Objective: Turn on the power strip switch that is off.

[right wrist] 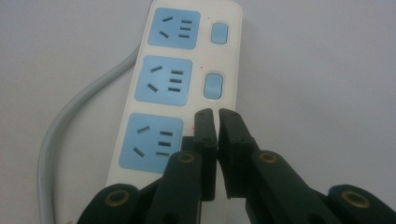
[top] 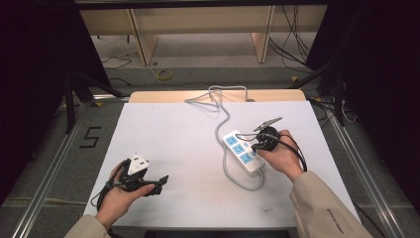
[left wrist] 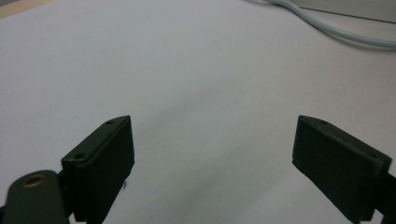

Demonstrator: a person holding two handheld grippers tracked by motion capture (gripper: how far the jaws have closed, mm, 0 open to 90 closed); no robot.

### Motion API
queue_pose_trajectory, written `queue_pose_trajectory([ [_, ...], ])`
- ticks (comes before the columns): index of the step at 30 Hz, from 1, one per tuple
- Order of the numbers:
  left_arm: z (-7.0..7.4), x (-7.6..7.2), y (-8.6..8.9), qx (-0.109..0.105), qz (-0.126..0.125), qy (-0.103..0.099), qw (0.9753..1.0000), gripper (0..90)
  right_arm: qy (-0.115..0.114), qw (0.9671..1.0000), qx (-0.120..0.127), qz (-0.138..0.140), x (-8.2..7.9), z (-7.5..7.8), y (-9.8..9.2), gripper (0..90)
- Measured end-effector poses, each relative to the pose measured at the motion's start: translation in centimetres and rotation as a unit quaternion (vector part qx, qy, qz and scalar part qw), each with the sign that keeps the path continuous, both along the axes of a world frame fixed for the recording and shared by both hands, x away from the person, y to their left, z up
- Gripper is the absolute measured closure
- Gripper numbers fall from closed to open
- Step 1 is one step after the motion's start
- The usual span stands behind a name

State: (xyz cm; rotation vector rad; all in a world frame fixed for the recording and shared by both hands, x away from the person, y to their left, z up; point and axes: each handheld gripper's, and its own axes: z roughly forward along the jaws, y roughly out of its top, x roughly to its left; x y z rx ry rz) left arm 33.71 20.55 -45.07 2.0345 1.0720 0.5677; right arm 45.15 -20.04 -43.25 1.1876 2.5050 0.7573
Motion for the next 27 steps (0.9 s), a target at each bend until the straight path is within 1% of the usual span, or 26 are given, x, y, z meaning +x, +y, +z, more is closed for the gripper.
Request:
queue_pose_trajectory([
  [6, 0.0, 0.0, 0.1, 0.001, 0.002, 0.001, 1.0000, 12.6, -0.007, 0.9999, 0.011, 0.001, -0.4, 0.4, -0.4, 80.3],
  [12, 0.0, 0.0, 0.1, 0.000, 0.003, 0.002, 1.0000, 12.7, -0.020, 0.9995, 0.024, -0.001, -1.0, 0.8, -1.0, 76.3],
  [15, 0.0, 0.0, 0.1, 0.004, 0.003, 0.003, 1.0000, 13.0, -0.025, 0.9990, 0.038, 0.000, -1.2, 1.0, -1.3, 73.6],
  [17, 0.0, -0.1, 0.1, 0.003, 0.004, 0.004, 1.0000, 13.4, -0.033, 0.9985, 0.044, 0.001, -1.5, 1.2, -1.6, 71.3],
  [19, 0.0, -0.1, 0.1, 0.001, 0.005, 0.003, 1.0000, 13.5, -0.039, 0.9977, 0.056, 0.000, -1.8, 1.3, -1.9, 69.5],
  [22, 0.0, -0.1, 0.1, 0.000, 0.006, 0.003, 1.0000, 13.6, -0.044, 0.9969, 0.065, -0.001, -2.4, 1.3, -2.4, 65.1],
  [27, 0.0, 0.0, 0.1, 0.001, 0.005, 0.005, 1.0000, 13.8, -0.061, 0.9949, 0.079, -0.002, -3.3, 1.3, -2.9, 59.1],
])
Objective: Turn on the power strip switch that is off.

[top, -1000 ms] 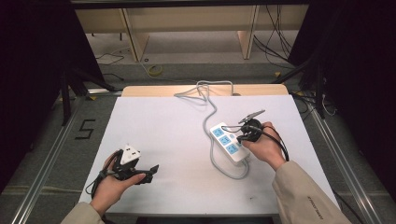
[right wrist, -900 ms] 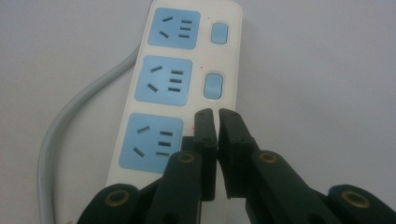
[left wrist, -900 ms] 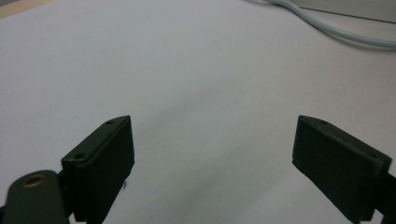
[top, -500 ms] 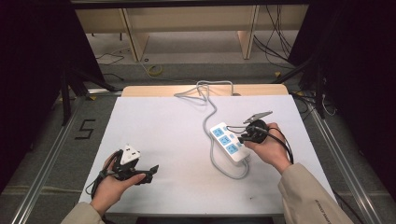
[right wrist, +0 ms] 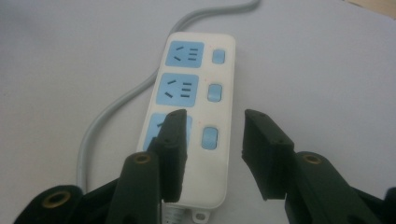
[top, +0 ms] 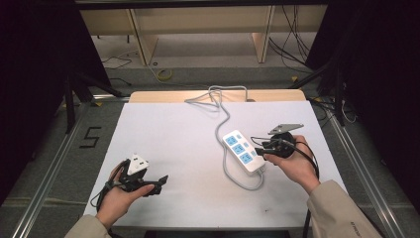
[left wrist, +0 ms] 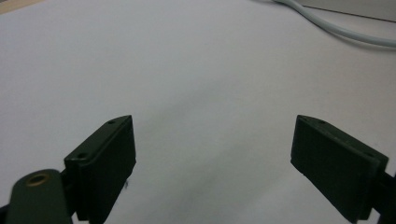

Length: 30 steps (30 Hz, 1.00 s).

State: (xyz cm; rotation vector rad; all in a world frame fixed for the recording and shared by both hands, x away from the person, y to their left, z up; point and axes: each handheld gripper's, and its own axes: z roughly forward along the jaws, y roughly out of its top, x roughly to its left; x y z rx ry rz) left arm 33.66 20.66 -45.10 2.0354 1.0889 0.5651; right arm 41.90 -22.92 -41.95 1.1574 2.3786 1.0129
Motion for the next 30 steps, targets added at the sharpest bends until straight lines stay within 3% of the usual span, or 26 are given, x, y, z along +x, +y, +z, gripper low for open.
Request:
queue_pose_trajectory([
  [8, 0.0, -0.1, 0.0, 0.000, -0.002, 0.000, 1.0000, 14.6, -0.014, 0.9999, 0.006, 0.006, -1.2, -0.3, -0.6, 49.5],
  [18, 0.0, -0.2, 0.0, 0.003, -0.004, 0.001, 1.0000, 14.4, -0.031, 0.9989, 0.033, 0.011, -3.1, -0.6, -2.3, 42.8],
  [30, 0.0, -0.2, -0.1, 0.001, -0.007, -0.001, 1.0000, 13.9, -0.066, 0.9961, 0.058, -0.008, -6.2, -1.3, -4.6, 30.9],
])
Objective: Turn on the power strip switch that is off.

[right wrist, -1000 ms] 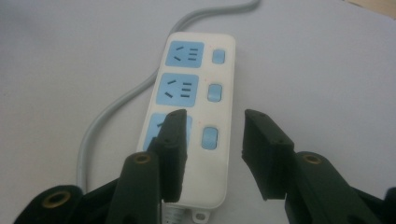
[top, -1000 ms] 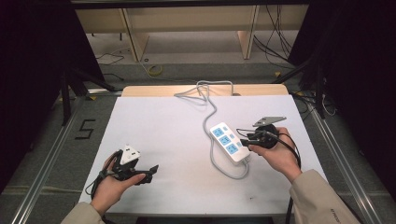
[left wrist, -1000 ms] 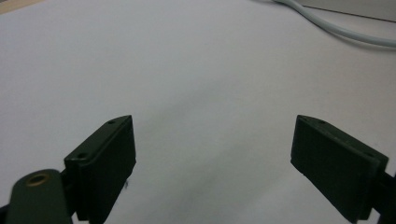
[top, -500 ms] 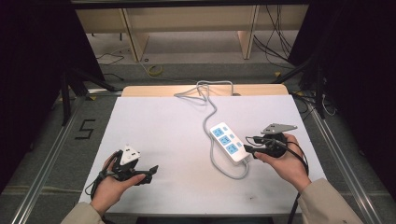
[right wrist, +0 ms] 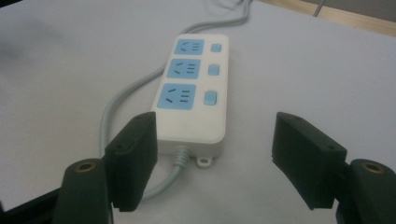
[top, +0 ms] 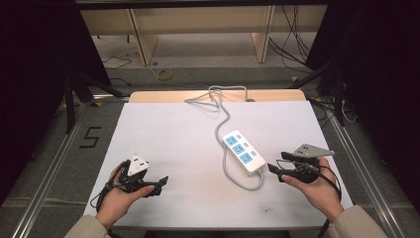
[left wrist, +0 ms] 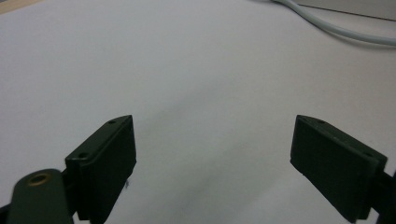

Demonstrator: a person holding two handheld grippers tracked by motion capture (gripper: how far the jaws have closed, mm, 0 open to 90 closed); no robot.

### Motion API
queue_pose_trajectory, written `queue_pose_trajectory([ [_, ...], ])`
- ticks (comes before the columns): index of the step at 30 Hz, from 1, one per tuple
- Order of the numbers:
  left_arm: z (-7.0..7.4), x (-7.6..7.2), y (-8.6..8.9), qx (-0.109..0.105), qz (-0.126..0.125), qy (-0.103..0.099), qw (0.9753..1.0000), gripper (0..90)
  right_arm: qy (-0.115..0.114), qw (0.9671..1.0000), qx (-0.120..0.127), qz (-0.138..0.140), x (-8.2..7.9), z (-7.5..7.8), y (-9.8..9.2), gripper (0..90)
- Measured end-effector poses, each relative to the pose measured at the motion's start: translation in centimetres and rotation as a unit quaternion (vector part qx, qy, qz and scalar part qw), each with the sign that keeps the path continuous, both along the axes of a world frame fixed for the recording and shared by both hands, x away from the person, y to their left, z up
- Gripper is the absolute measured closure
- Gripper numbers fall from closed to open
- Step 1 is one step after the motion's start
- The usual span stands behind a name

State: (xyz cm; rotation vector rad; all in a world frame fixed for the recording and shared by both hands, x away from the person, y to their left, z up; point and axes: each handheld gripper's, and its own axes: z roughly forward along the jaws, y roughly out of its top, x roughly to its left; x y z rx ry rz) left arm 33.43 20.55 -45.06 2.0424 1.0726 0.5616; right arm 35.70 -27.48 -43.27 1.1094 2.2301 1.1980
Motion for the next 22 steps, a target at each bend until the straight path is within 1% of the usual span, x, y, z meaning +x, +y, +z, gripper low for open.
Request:
queue_pose_trajectory([
  [4, 0.0, 0.0, -0.1, 0.000, -0.003, 0.001, 1.0000, 13.7, -0.005, 1.0000, 0.004, -0.003, -0.6, -0.5, -0.4, 30.0],
  [9, 0.0, -0.1, 0.0, 0.000, -0.003, 0.000, 1.0000, 13.5, -0.003, 1.0000, 0.006, -0.003, -1.2, -0.9, -0.7, 29.3],
  [11, 0.0, -0.1, 0.0, 0.002, -0.006, 0.001, 1.0000, 13.4, -0.003, 1.0000, 0.005, -0.005, -1.3, -0.9, -0.8, 28.7],
  [13, 0.0, -0.1, -0.1, 0.002, -0.006, 0.001, 1.0000, 13.4, -0.007, 0.9999, 0.006, -0.007, -1.4, -0.9, -0.8, 28.3],
  [22, 0.0, -0.1, -0.2, -0.002, -0.008, 0.001, 1.0000, 13.3, -0.008, 0.9999, 0.007, -0.012, -1.8, -1.0, -1.0, 28.1],
])
